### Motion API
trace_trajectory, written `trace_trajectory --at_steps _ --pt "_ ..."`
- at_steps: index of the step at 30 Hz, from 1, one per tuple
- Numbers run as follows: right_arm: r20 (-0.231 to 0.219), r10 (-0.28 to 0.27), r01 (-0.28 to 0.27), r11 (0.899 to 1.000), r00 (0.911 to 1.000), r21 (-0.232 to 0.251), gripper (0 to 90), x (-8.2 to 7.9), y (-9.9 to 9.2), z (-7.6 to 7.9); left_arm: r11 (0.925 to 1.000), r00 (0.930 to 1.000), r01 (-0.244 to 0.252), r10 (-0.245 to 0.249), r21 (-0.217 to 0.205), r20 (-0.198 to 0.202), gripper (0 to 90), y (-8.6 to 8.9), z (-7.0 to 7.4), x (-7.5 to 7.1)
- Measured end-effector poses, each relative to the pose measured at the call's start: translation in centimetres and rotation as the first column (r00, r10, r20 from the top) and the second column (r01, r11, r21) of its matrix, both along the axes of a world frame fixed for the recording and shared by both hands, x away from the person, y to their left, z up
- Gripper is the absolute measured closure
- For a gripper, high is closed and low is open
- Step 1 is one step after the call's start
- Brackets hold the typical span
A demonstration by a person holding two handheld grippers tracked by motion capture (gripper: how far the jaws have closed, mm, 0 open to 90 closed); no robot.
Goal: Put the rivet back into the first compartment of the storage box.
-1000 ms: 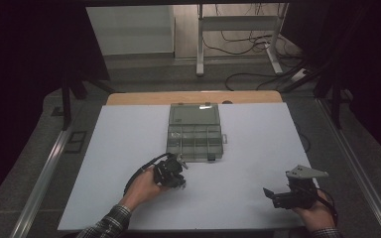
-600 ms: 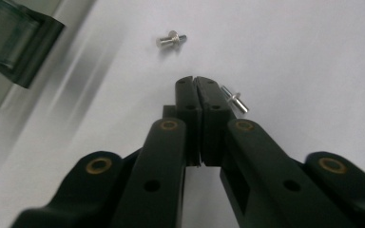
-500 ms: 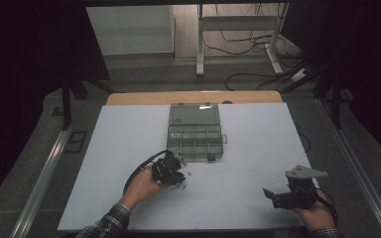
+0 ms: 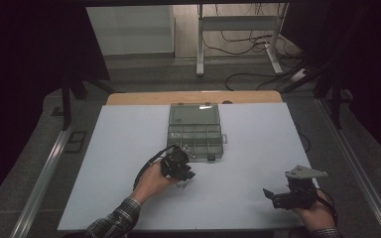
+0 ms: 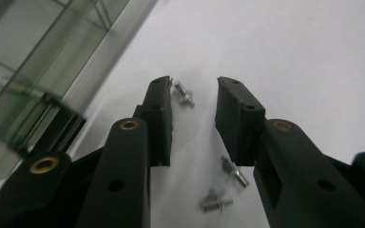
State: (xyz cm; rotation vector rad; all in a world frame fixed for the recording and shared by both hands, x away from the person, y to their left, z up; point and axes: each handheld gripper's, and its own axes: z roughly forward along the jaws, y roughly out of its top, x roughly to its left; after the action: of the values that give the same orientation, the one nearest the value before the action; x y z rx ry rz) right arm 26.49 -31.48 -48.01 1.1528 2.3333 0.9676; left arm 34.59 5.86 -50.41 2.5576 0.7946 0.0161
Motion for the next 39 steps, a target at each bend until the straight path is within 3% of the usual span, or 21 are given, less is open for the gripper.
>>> trace_trajectory --at_steps 7,9,13,19,22,25,29,39 --pt "-0.002 0.003 -0.003 1.0 1.0 -0.001 0.0 0.0 0.0 0.0 0.996 1.0 -0.002 0.002 0.089 -0.002 76.1 -1.2 -0.3 0.4" --pt "-0.003 0.006 -0.006 1.0 1.0 -0.003 0.0 0.0 0.0 -0.1 0.9952 0.9999 0.001 0.0 0.098 -0.01 80.8 -1.4 -0.2 0.5" --pt "-0.006 0.008 -0.008 1.0 0.9999 -0.006 0.0 0.0 0.0 -0.1 0.9947 0.9998 0.002 0.0 0.102 -0.019 81.9 -1.4 -0.1 0.6" --pt "-0.008 0.01 -0.01 1.0 0.9999 -0.007 0.0 0.0 0.0 -0.1 0.9968 0.9994 0.002 0.001 0.08 -0.034 81.9 -1.1 0.2 0.6" --pt "-0.008 0.01 -0.01 1.0 0.9999 -0.006 0.0 0.0 0.0 -0.1 0.999 0.9995 -0.002 0.004 0.045 -0.032 81.9 -0.5 1.4 0.8" --pt "-0.007 0.01 -0.01 1.0 0.9999 -0.004 0.0 0.0 0.0 -0.1 0.9992 0.9996 -0.009 0.01 0.038 -0.027 81.9 -0.1 2.1 0.9" --pt "-0.003 0.008 -0.008 1.0 1.0 -0.001 0.0 0.0 0.0 0.0 0.999 0.9986 -0.043 0.043 0.009 -0.031 81.8 1.2 3.3 1.4" --pt "0.027 0.01 -0.01 1.0 0.9996 0.018 0.0 -0.1 -0.1 0.3 0.9937 0.9937 -0.107 0.106 -0.031 -0.034 81.8 3.3 4.6 2.5"
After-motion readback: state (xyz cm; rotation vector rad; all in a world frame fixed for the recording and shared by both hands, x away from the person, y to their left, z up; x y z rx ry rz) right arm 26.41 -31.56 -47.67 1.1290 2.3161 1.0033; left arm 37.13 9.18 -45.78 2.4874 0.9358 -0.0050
